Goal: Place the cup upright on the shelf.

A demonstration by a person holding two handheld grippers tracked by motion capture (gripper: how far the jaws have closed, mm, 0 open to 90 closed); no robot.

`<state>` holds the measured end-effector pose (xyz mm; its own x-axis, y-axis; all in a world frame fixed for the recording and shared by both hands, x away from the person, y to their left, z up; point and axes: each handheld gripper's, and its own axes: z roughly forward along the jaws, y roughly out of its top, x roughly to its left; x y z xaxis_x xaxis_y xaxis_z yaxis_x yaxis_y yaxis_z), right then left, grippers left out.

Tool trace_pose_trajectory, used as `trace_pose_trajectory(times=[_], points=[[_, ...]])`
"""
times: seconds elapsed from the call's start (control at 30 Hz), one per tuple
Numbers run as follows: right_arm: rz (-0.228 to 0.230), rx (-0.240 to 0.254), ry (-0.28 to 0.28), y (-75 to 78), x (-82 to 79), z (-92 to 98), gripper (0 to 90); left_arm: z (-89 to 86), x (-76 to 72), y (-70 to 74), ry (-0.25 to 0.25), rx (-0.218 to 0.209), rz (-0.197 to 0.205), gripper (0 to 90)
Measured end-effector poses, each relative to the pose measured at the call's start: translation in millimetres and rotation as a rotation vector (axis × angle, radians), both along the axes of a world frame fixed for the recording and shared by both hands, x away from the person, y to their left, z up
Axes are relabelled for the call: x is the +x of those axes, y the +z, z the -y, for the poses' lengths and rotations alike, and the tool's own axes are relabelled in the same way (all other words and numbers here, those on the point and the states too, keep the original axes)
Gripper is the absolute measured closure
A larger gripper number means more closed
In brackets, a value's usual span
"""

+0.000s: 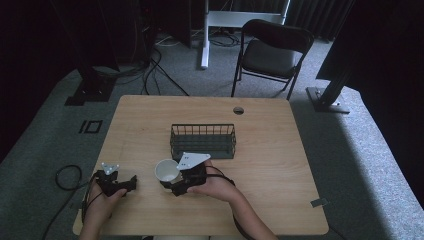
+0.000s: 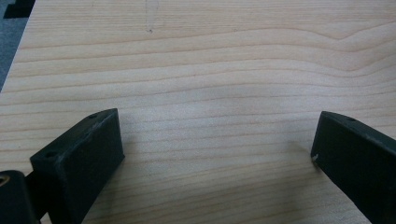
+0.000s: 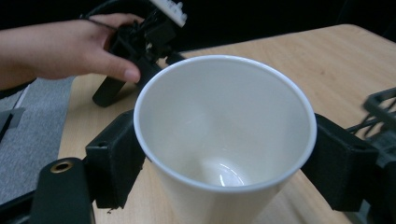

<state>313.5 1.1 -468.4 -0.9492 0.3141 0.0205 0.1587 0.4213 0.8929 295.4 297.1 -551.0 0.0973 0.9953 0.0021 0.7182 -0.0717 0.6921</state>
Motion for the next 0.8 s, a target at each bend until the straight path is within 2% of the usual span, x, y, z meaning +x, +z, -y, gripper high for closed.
trace_pose_trajectory(times=[0.4, 0.57, 0.67, 0.77, 0.8], points=[[0.016, 0.034, -0.069, 31.4, 17.8, 17.0, 20.0, 0.0, 0.0, 0.0, 0.001, 0.0, 0.0, 2.5], [0.042, 0.058, -0.122, 49.9, 24.2, 24.0, 20.0, 0.1, 0.0, 0.0, 0.001, -0.001, 0.0, 2.5], [0.045, 0.066, -0.136, 54.6, 26.3, 26.2, 20.0, 0.1, 0.0, 0.0, 0.001, -0.001, 0.0, 2.5], [0.059, 0.092, -0.187, 63.3, 32.2, 32.9, 20.0, 0.1, 0.0, 0.0, 0.001, -0.001, 0.0, 2.5], [0.059, 0.092, -0.187, 63.3, 32.2, 32.9, 20.0, 0.0, 0.0, 0.0, 0.001, 0.0, 0.0, 2.5]])
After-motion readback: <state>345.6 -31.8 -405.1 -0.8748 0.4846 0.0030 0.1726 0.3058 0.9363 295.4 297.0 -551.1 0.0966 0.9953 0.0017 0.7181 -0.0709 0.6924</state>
